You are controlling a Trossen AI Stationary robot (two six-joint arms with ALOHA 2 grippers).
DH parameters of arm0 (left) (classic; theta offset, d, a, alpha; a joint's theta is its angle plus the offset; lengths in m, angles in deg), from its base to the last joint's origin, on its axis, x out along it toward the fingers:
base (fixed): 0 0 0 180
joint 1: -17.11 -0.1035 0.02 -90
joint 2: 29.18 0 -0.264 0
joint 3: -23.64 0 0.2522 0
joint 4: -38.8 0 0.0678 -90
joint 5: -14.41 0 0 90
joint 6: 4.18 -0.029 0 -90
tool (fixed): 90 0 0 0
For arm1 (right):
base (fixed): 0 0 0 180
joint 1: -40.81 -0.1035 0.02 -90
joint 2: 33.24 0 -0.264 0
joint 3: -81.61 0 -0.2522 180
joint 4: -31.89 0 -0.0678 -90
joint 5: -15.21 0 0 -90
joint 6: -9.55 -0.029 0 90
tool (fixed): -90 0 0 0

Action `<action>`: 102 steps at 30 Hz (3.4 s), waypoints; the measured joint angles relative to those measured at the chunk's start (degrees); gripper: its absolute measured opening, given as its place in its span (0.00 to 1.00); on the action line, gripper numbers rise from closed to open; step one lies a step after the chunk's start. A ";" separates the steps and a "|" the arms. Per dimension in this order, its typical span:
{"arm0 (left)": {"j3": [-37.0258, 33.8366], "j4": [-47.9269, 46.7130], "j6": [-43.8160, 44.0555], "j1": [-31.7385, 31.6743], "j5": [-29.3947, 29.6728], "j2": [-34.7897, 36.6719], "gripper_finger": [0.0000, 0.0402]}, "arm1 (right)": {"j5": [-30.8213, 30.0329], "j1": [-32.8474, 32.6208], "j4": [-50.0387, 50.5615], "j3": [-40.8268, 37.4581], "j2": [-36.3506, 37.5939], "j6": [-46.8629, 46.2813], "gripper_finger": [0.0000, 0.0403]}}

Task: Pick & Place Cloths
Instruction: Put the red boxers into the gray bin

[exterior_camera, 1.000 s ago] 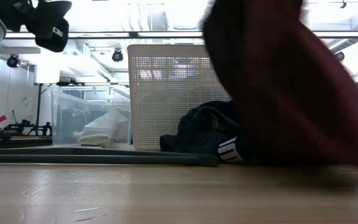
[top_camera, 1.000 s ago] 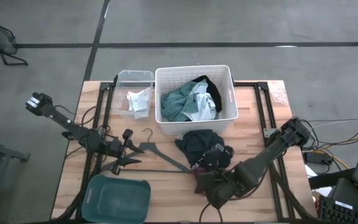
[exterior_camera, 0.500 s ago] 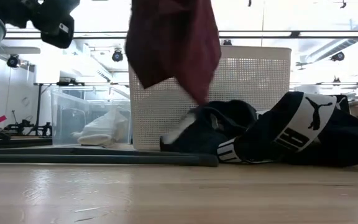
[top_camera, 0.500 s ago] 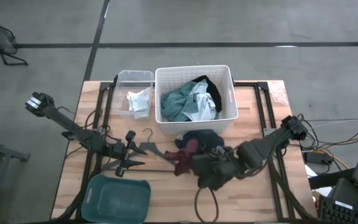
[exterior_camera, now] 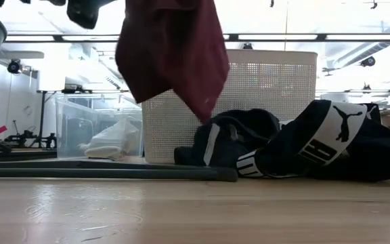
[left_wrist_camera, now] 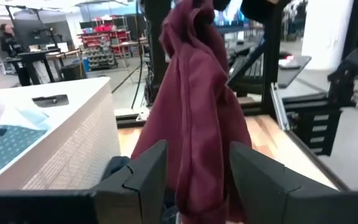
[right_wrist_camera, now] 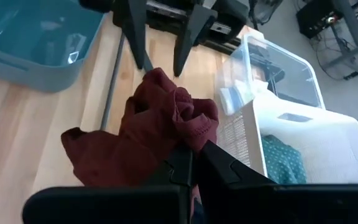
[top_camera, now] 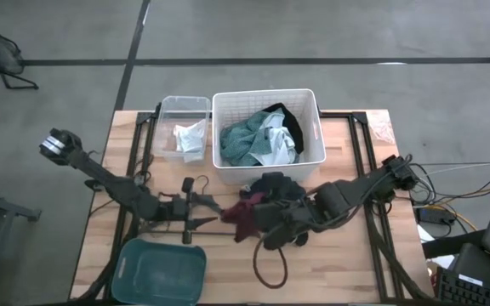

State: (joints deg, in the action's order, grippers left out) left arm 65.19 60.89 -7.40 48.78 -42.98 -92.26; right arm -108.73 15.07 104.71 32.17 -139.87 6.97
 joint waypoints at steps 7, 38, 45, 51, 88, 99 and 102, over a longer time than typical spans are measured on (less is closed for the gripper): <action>7.38 -4.46 -2.28 -0.11 3.72 -7.25 0.45 | 1.25 0.02 -1.06 -1.14 0.02 -0.20 0.02; 14.72 -2.83 -5.55 -2.68 -6.81 -16.34 0.10 | 7.42 0.28 -11.78 -6.11 0.02 4.66 0.02; 15.10 -6.10 -6.17 -2.44 -7.60 -14.31 0.02 | 7.42 0.12 -11.27 -7.57 0.02 4.51 0.02; 16.25 -11.43 -6.10 -1.91 -7.55 -10.43 0.01 | 7.42 0.11 -9.15 -7.48 0.12 3.03 0.02; 38.63 -75.19 30.42 5.35 -36.54 12.63 0.01 | 2.00 -0.74 8.02 -17.76 0.39 -17.27 0.36; 36.00 -68.18 47.01 6.41 -48.47 7.06 0.01 | -0.73 -0.74 7.80 -22.10 0.39 -19.83 0.24; 37.20 -67.83 50.64 6.65 -48.45 6.74 0.01 | -1.03 -0.74 7.54 -23.03 0.39 -20.38 0.21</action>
State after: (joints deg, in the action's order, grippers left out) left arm 102.39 -6.95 43.25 55.43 -91.43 -85.52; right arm -109.77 14.33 112.25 9.15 -139.47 -13.41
